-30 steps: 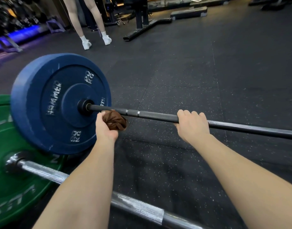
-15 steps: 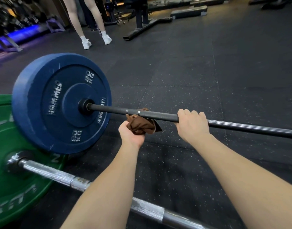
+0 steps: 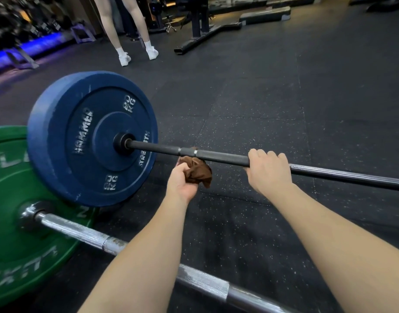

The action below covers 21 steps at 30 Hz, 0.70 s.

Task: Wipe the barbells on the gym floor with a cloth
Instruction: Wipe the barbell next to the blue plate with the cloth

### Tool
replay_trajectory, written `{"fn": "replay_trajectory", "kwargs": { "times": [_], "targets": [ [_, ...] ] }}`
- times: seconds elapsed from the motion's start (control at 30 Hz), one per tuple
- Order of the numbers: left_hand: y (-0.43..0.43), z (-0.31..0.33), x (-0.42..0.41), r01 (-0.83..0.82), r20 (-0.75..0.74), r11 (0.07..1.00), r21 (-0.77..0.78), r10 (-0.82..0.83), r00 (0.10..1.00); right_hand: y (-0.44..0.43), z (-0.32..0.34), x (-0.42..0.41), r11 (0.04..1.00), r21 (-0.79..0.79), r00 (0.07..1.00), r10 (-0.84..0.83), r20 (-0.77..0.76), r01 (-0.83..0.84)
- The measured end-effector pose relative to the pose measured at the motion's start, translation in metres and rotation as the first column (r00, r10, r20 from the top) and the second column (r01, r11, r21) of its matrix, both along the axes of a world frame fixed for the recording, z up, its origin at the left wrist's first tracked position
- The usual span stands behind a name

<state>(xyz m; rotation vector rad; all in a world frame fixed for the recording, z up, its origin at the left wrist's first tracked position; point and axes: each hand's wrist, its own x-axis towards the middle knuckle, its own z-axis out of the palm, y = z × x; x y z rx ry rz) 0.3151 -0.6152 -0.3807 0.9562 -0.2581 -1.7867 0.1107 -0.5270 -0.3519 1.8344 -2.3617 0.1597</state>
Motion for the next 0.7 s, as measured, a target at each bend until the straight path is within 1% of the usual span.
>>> {"fn": "replay_trajectory", "kwargs": {
  "times": [0.1, 0.17, 0.33, 0.4, 0.57, 0.63, 0.7],
  "targets": [
    [0.013, 0.005, -0.021, 0.060, -0.043, 0.998, -0.009, -0.060, 0.997, 0.000, 0.000, 0.000, 1.000, -0.001, 1.000, -0.003, 0.002, 0.003],
    [0.017, 0.005, -0.027, 0.061, -0.061, 0.998, 0.008, -0.060, 0.996, 0.000, 0.000, 0.000, 1.000, 0.002, 1.000, -0.004, 0.004, 0.004],
    [0.017, 0.003, -0.024, 0.011, -0.037, 0.998, 0.063, -0.009, 0.999, 0.000, 0.000, 0.000, 1.000, 0.013, 1.000, -0.002, 0.021, 0.002],
    [0.014, 0.004, -0.017, -0.016, -0.015, 0.998, 0.059, 0.017, 1.000, 0.000, 0.000, 0.000, 1.000, 0.014, 1.000, -0.003, 0.020, 0.003],
    [-0.003, -0.003, 0.011, -0.131, -0.022, 0.991, 0.018, 0.131, 0.991, -0.001, 0.000, 0.000, 1.000, 0.024, 1.000, -0.005, 0.016, 0.005],
    [-0.005, -0.002, 0.016, -0.115, -0.013, 0.993, 0.014, 0.115, 0.993, -0.001, -0.001, 0.000, 1.000, 0.011, 1.000, -0.006, 0.010, 0.006],
    [-0.002, -0.003, 0.013, -0.062, -0.009, 0.998, 0.002, 0.062, 0.998, -0.001, -0.003, 0.000, 1.000, -0.001, 1.000, -0.012, 0.005, 0.012]
  ]
}}
